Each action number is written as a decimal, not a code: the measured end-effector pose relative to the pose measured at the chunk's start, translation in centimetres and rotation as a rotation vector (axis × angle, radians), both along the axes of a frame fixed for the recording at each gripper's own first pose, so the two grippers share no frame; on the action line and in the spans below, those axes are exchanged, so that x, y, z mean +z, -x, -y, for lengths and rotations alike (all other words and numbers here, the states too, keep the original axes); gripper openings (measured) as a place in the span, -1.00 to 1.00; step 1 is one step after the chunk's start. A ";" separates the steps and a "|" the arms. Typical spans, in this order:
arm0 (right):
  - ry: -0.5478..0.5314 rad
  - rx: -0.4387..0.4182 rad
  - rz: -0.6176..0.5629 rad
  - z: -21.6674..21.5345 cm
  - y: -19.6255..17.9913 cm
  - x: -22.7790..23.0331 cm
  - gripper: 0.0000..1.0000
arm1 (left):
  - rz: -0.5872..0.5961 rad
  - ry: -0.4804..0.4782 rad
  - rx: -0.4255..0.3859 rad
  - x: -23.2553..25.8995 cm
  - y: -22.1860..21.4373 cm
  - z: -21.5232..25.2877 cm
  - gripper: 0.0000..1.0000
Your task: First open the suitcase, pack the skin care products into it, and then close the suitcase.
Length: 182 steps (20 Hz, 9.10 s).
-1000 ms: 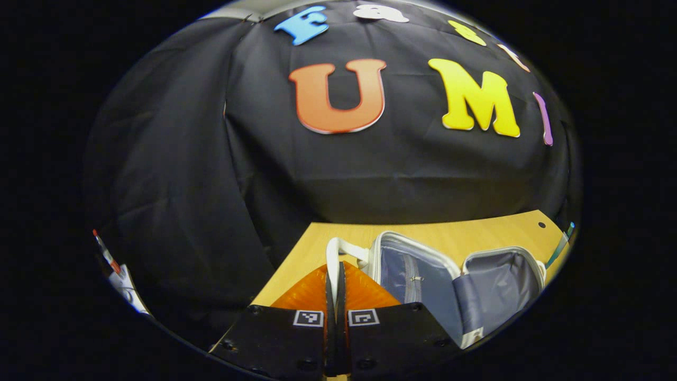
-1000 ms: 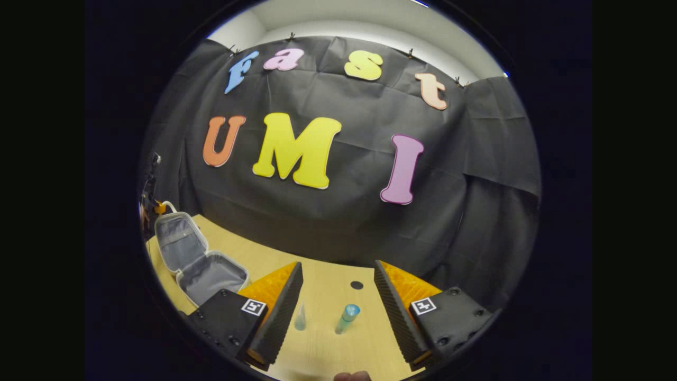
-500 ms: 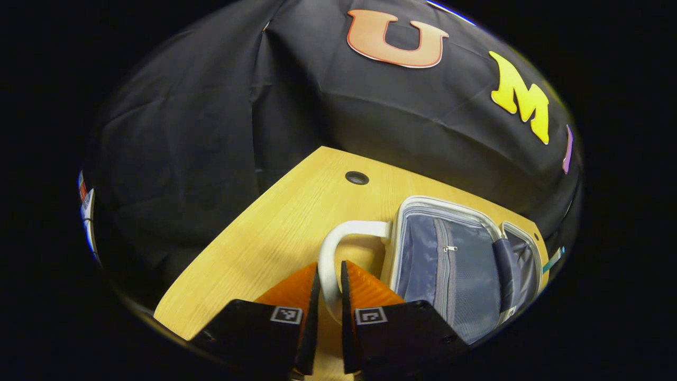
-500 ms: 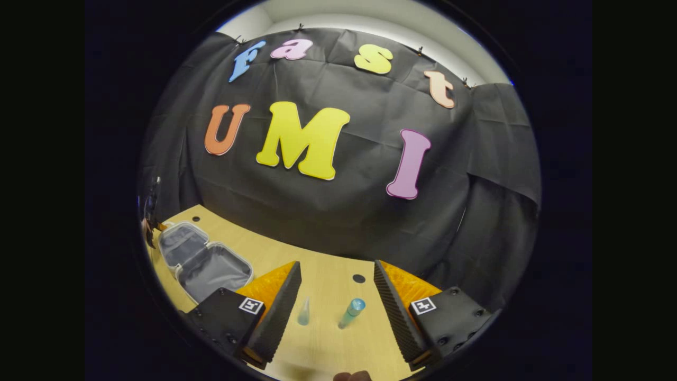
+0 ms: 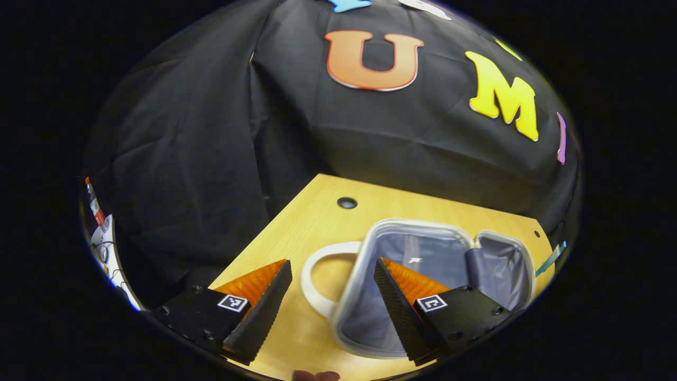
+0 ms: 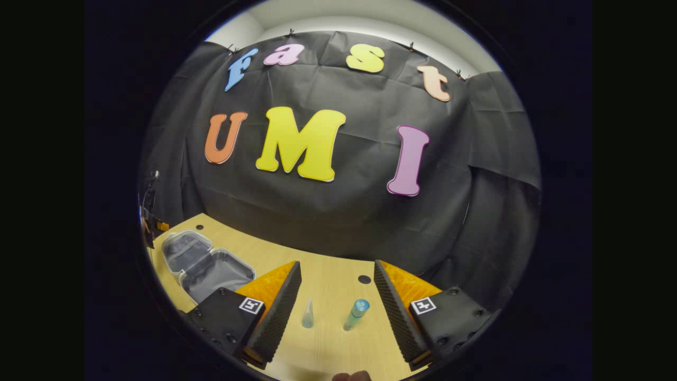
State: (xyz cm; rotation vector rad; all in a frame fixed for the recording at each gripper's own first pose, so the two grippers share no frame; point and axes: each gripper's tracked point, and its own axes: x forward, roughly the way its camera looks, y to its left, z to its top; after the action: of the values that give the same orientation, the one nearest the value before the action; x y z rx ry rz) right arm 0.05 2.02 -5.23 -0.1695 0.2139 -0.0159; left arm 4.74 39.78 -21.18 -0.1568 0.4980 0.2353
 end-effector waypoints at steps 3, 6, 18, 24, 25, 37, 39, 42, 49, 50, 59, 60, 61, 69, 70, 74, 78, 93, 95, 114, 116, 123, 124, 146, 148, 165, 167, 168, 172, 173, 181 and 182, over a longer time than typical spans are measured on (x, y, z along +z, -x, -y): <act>-0.039 0.025 -0.011 1.5 0.5 -1.1 0.65 | 0.024 -0.039 -0.003 3.5 1.2 5.2 0.96; -0.077 0.017 -0.023 4.1 0.5 -2.2 0.64 | 0.047 -0.012 -0.021 5.9 2.1 11.8 0.96; -0.117 0.020 -0.114 12.7 0.6 -7.2 0.64 | 0.115 -0.080 -0.314 7.2 1.1 41.2 0.96; -0.090 -0.001 -0.172 16.9 1.1 -9.3 0.65 | 0.111 -0.031 -0.491 3.7 2.5 54.6 0.96; -0.083 -0.002 -0.185 17.4 1.2 -9.8 0.65 | 0.096 -0.005 -0.501 2.6 2.7 56.3 0.96; -0.045 0.006 -0.317 20.5 2.1 -13.5 0.67 | -0.087 -0.036 -0.429 -10.9 -3.9 59.5 0.96; -0.053 0.000 -0.318 20.7 1.8 -13.6 0.67 | -0.098 -0.035 -0.421 -11.3 -4.7 59.1 0.84; -0.068 -0.001 -0.321 21.1 1.5 -14.0 0.65 | -0.114 -0.030 -0.435 -11.8 -5.4 59.6 0.52; -0.111 0.039 -0.316 19.2 -0.7 -14.8 0.64 | -0.144 -0.029 -0.468 -12.1 -5.3 59.6 -0.18; -0.118 0.047 -0.309 18.9 -0.8 -14.8 0.65 | -0.144 -0.024 -0.471 -11.8 -5.1 59.5 -0.19; -0.165 0.136 -0.326 12.7 -4.1 -20.1 0.65 | -0.115 0.053 -0.452 -5.8 -1.5 57.9 -0.25; -0.167 0.142 -0.331 12.0 -4.9 -21.1 0.65 | -0.115 0.053 -0.450 -5.3 -1.1 57.5 -0.25; -0.174 0.154 -0.352 11.0 -5.7 -22.7 0.65 | -0.112 0.052 -0.447 -4.5 -0.6 56.7 -0.25; -0.214 0.116 -0.384 7.8 -11.0 -26.7 0.35 | -0.088 0.061 -0.360 0.3 1.6 50.6 -0.25; -0.222 0.105 -0.399 7.9 -11.3 -27.2 0.28 | -0.086 0.056 -0.347 0.6 1.6 49.7 -0.25; -0.240 0.065 -0.418 8.3 -12.2 -28.0 -0.13 | -0.096 0.075 -0.281 1.4 2.3 45.4 -0.25; -0.216 0.039 -0.447 8.2 -11.9 -27.6 -0.23 | -0.124 0.034 -0.245 1.2 2.2 39.6 -0.25; -0.334 0.135 -0.404 2.4 0.2 -9.7 -0.34 | -0.403 -0.046 -0.271 -9.9 3.6 28.0 -0.25; -0.324 0.139 -0.386 1.8 0.4 -8.4 -0.34 | -0.440 -0.044 -0.255 -10.9 3.6 27.6 -0.25; -0.258 0.304 -0.423 -5.3 1.5 -8.0 -0.29 | -0.471 0.048 -0.255 -12.2 2.4 28.5 0.02; -0.243 0.372 -0.457 -9.0 1.4 -8.9 -0.29 | -0.439 0.066 -0.270 -11.1 2.5 29.1 0.63; -0.304 0.500 -0.608 -23.9 -1.4 -14.8 -0.29 | -0.203 -0.013 -0.237 -1.3 4.8 23.6 1.00; -0.316 0.501 -0.653 -25.6 -1.6 -16.6 -0.29 | -0.196 -0.019 -0.221 -0.6 5.5 22.4 0.94; -0.444 0.097 -1.026 -31.3 -4.7 -31.0 -0.24 | -0.216 0.115 -0.032 -0.9 13.2 13.4 0.94; -0.444 0.097 -1.022 -31.4 -4.5 -30.8 -0.19 | -0.213 0.113 -0.039 -0.7 13.1 13.4 0.95; -0.277 0.377 -0.578 -27.8 -1.1 -14.3 0.51 | -0.032 0.170 -0.103 1.1 6.4 -0.3 0.94; -0.252 0.389 -0.545 -26.6 -0.3 -12.9 0.63 | -0.039 0.218 -0.094 -0.6 4.6 -3.0 0.97; -0.247 0.389 -0.546 -26.0 0.3 -12.7 0.53 | -0.038 0.250 -0.092 -1.3 3.7 -3.9 0.97; -0.194 0.347 -0.538 -22.4 1.5 -12.3 0.63 | -0.053 0.371 -0.088 -4.7 -0.1 -6.4 0.95; -0.197 0.327 -0.540 -21.7 1.7 -12.3 0.63 | -0.075 0.381 -0.091 -5.9 -0.8 -6.7 0.94; -0.231 0.193 -0.539 -17.6 2.0 -11.9 0.63 | -0.203 0.429 -0.150 -11.1 -4.3 -4.7 0.43; -0.231 0.196 -0.540 -17.7 2.0 -11.9 0.63 | -0.214 0.430 -0.150 -11.4 -4.6 -4.6 0.24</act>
State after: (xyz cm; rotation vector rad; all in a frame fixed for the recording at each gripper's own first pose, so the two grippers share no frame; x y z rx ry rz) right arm -1.95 19.74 -17.17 0.0410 0.7332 0.2514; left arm 9.34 44.35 -32.58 -0.5150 0.7668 -0.0059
